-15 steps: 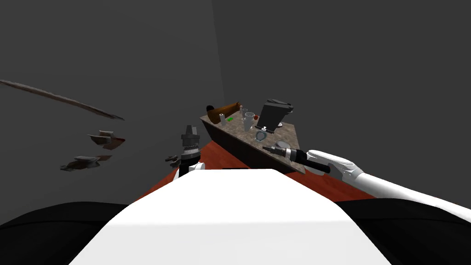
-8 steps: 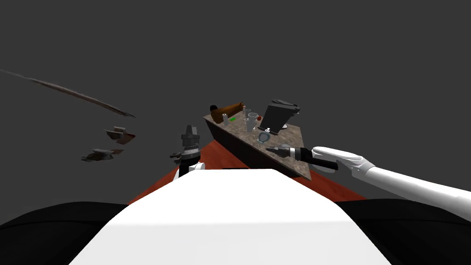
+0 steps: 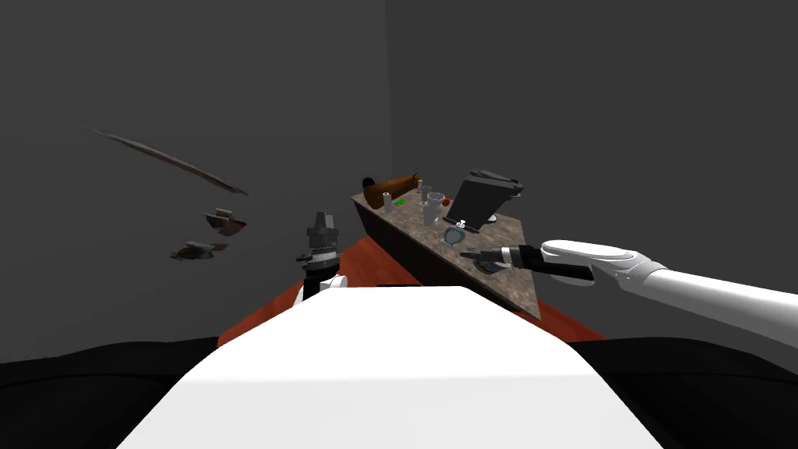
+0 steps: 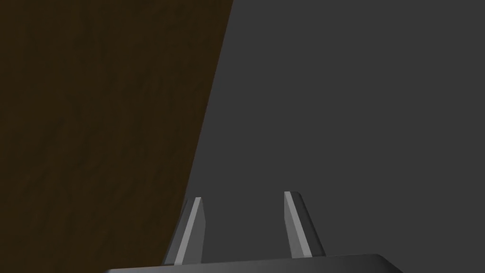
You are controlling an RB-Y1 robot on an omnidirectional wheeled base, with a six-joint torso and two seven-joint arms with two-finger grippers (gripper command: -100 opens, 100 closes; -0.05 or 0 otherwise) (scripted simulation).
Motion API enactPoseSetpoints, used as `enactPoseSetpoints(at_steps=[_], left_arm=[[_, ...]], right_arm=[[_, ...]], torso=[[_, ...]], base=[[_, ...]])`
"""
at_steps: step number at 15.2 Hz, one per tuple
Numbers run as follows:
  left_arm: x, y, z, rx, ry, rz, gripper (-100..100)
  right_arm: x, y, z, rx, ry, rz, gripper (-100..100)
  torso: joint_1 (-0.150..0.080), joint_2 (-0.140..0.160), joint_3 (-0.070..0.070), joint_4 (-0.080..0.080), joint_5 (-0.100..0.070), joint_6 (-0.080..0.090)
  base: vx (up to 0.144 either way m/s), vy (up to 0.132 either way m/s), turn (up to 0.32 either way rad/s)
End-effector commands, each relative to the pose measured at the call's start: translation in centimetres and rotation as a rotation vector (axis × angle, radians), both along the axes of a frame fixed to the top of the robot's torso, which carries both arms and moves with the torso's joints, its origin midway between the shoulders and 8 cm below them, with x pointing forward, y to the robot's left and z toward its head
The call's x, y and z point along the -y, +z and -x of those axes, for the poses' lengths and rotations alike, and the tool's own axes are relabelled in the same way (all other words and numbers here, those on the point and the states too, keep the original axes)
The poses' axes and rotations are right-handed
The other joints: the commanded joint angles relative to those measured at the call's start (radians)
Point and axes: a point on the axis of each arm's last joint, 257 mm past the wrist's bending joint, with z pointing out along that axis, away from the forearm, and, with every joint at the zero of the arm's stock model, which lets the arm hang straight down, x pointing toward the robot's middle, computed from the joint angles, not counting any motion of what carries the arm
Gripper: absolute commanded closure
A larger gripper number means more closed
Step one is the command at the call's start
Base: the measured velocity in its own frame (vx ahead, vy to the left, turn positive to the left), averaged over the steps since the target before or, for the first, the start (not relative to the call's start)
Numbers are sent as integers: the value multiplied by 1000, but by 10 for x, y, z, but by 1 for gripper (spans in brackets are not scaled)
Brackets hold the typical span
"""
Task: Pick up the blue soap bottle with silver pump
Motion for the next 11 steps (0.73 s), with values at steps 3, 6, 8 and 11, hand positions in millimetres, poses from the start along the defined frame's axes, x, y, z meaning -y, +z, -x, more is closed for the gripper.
enactPoseSetpoints(at_steps=[3,6,8,11], left_arm=[[0,0,0,0,0,0,0],[0,0,0,0,0,0,0],[0,0,0,0,0,0,0],[0,0,0,0,0,0,0]], right_arm=[[22,6,0,-23,18,83,-100],[37,9,0,-37,27,134,-100],[50,13,0,-49,35,181,-100],[74,24,-1,-70,50,264,-100]], torso=[[0,0,0,0,0,0],[1,0,0,0,0,0],[1,0,0,0,0,0],[1,0,0,0,0,0]], base=[[13,9,128],[19,10,101],[19,17,111],[22,21,134]])
